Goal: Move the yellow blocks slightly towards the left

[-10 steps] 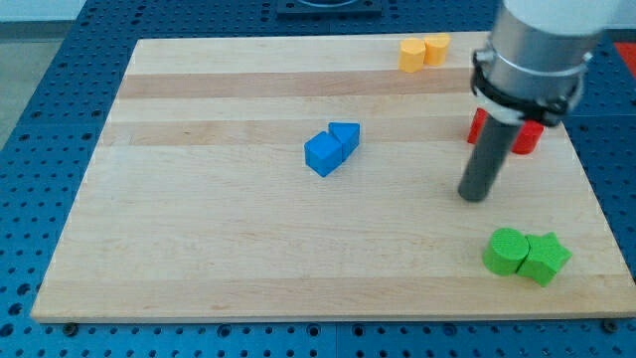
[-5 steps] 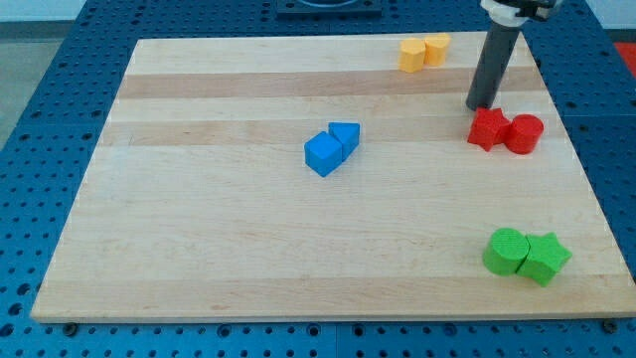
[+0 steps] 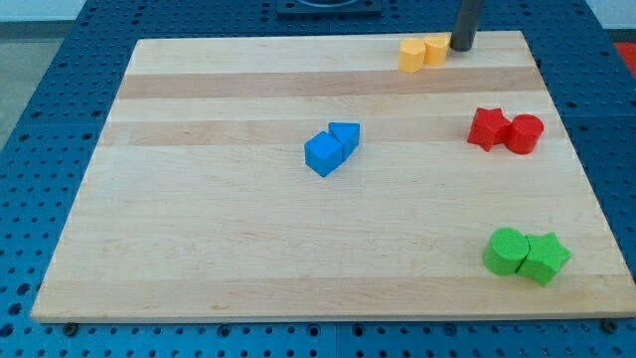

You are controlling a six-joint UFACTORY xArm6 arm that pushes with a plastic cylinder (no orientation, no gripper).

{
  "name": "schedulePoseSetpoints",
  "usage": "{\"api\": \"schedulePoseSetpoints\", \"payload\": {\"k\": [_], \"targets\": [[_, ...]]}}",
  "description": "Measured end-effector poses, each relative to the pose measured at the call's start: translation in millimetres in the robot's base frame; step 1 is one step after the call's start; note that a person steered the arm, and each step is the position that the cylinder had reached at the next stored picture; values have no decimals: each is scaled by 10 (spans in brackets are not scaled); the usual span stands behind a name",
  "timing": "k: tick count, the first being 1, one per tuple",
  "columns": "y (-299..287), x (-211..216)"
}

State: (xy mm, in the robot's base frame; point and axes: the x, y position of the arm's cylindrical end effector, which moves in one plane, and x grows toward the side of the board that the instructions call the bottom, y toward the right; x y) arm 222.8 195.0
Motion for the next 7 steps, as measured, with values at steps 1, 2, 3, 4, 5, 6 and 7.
{"api": "schedulePoseSetpoints", "payload": {"k": [1, 2, 3, 4, 5, 6, 7], "targets": [[0, 0], [-91, 2], [-350, 16], [-634, 16], [-881, 17], [-1108, 18], [-1140, 18]]}}
